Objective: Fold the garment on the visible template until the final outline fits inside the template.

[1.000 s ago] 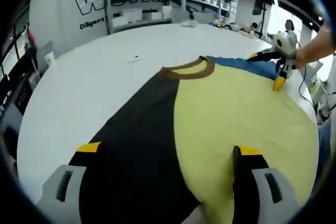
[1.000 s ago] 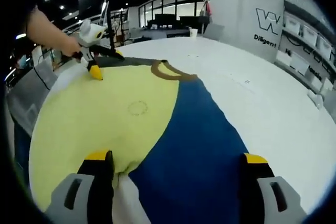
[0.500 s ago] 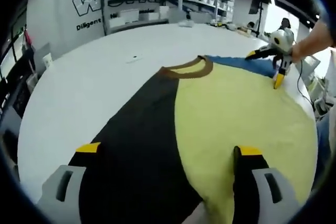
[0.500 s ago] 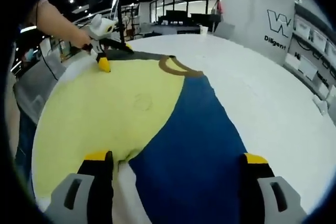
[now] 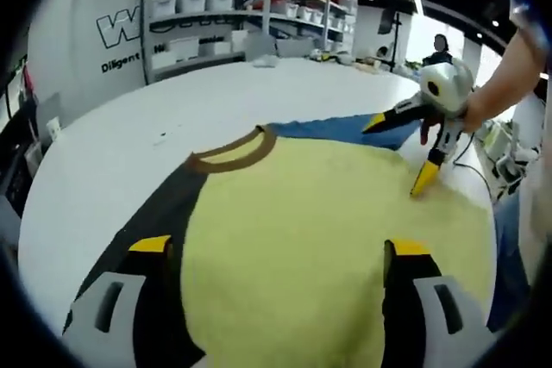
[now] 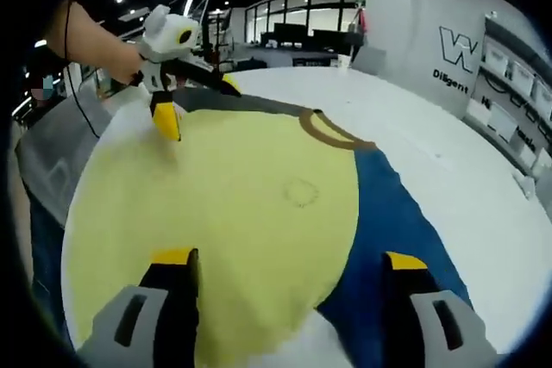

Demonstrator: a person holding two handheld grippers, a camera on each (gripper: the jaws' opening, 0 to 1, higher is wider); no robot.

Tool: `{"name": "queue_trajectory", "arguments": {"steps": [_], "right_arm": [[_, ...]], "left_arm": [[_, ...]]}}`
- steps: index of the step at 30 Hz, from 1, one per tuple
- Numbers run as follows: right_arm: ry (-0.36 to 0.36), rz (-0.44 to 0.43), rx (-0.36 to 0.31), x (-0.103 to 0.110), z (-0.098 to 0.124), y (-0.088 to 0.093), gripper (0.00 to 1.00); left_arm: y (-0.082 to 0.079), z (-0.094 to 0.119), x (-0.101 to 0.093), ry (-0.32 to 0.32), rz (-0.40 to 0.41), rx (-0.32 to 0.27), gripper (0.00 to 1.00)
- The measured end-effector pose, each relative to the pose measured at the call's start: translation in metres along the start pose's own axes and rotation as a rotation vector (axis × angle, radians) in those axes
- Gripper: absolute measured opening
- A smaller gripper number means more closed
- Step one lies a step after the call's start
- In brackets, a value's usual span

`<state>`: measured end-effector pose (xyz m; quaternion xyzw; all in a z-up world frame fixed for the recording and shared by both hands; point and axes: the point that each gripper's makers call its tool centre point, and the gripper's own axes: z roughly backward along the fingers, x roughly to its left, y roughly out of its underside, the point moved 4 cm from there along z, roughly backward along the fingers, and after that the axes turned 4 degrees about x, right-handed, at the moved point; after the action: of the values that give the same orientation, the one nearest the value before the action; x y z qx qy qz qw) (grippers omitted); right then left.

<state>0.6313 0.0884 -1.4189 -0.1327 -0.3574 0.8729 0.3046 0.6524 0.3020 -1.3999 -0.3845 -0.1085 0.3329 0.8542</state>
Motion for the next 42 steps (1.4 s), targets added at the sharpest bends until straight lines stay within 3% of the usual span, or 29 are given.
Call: {"name": "queue_trajectory", "arguments": {"steps": [2,3,4,6,7,8,9,16,18,19,20,23,28,35,37,42], "right_arm": [[0.015,0.034,0.042,0.001,-0.002,0.009,0.99],[0.014,0.011,0.005,-0.001,-0.002,0.005,0.99],[0.02,-0.015,0.032,-0.002,0.0,0.01,1.0],[0.013,0.004,0.017,0.0,0.002,0.012,1.0],[0.014,-0.014,0.017,0.0,0.004,0.013,1.0],[0.012,-0.016,0.003,0.0,0.003,0.014,1.0],[0.008,-0.01,0.001,0.0,0.003,0.015,1.0],[-0.005,0.001,-0.001,0.0,0.005,0.017,1.0],[-0.014,0.004,0.006,0.001,0.005,0.017,1.0],[-0.012,0.007,0.056,-0.001,0.008,0.02,1.0],[-0.02,-0.002,0.065,0.0,0.01,0.019,1.0],[-0.005,-0.027,0.005,-0.007,0.021,0.012,1.0],[0.057,-0.103,0.005,-0.042,0.031,0.023,1.0],[0.115,-0.192,0.011,-0.077,0.045,0.036,1.0],[0.125,-0.23,-0.024,-0.084,0.049,0.035,1.0],[0.185,-0.272,-0.031,-0.106,0.058,0.04,0.99]], "left_arm": [[0.011,-0.004,-0.005,0.013,-0.014,0.038,0.99],[0.016,-0.004,-0.006,0.016,-0.019,0.057,0.99],[0.022,-0.004,-0.006,0.014,-0.032,0.079,0.99],[0.033,-0.004,-0.007,0.023,-0.052,0.125,0.99],[0.032,-0.003,-0.009,0.016,-0.081,0.097,0.99],[0.037,-0.001,-0.009,0.018,-0.143,0.127,1.0],[0.034,-0.001,-0.009,0.023,-0.099,0.104,1.0],[0.032,-0.003,-0.005,0.036,-0.104,0.08,1.0],[0.03,-0.001,-0.002,0.026,-0.1,0.129,1.0],[0.022,0.0,-0.005,0.041,-0.069,0.092,1.0],[0.013,0.0,-0.008,0.048,-0.063,0.048,1.0],[-0.006,-0.002,-0.026,0.07,-0.089,0.024,1.0],[-0.024,-0.024,-0.073,0.141,-0.136,-0.002,0.99],[-0.038,-0.053,-0.127,0.237,-0.201,-0.012,0.95],[-0.039,-0.059,-0.144,0.285,-0.226,-0.006,0.95],[-0.034,-0.064,-0.17,0.355,-0.308,0.012,0.93]]}}
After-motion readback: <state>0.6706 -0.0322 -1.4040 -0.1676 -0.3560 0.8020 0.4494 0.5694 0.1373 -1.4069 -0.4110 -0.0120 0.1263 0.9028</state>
